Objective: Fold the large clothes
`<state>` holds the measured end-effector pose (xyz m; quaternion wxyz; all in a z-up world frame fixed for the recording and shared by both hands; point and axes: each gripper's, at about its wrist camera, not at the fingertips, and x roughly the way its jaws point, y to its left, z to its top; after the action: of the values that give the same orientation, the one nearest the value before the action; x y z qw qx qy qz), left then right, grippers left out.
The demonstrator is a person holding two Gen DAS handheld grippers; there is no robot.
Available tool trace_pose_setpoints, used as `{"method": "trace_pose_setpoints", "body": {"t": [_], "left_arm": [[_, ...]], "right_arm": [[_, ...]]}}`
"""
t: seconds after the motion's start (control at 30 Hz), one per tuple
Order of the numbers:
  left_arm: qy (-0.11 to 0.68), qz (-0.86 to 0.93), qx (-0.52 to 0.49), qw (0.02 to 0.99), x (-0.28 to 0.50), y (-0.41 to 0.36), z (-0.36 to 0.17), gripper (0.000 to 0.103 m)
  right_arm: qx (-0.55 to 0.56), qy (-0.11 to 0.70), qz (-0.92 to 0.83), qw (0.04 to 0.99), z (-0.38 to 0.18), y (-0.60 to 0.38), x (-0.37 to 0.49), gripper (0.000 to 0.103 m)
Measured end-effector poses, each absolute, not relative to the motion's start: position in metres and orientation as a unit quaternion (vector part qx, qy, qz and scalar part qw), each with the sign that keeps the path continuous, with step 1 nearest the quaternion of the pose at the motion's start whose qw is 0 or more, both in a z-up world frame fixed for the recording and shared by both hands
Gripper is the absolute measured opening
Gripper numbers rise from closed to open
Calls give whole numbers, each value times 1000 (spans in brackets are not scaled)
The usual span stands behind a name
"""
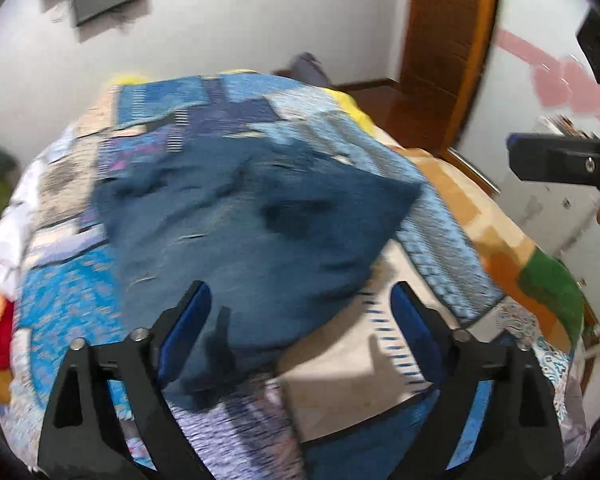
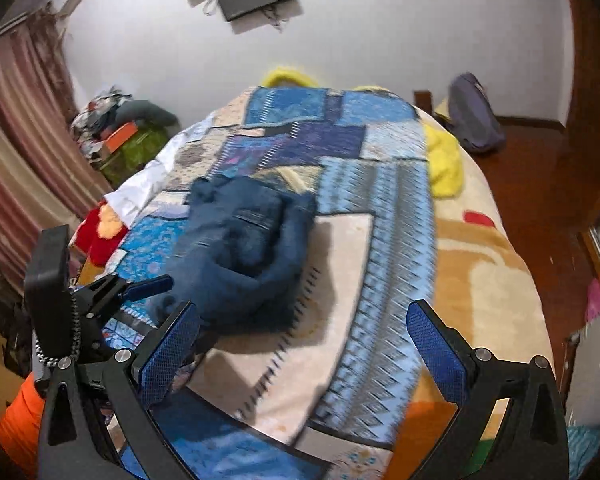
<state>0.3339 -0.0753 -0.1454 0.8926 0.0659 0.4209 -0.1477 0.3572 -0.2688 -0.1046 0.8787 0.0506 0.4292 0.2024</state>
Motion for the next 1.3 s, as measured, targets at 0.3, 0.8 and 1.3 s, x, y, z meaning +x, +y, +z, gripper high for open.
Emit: {"method": "trace_pose_setpoints", "body": {"t": [0.3,0.8,1.3], "left_arm": [[418,-24,-22,908,345,48,-139,100],[493,-69,-65,865,339,58,-230,103],[472,21,26,881,316,89,-194,103]], "right_arm": [[32,440,264,858,-112,-186,394,103],[-5,539,231,810,-210,-211,443,102],[21,495,159,854,-147,-272,421,102]]}}
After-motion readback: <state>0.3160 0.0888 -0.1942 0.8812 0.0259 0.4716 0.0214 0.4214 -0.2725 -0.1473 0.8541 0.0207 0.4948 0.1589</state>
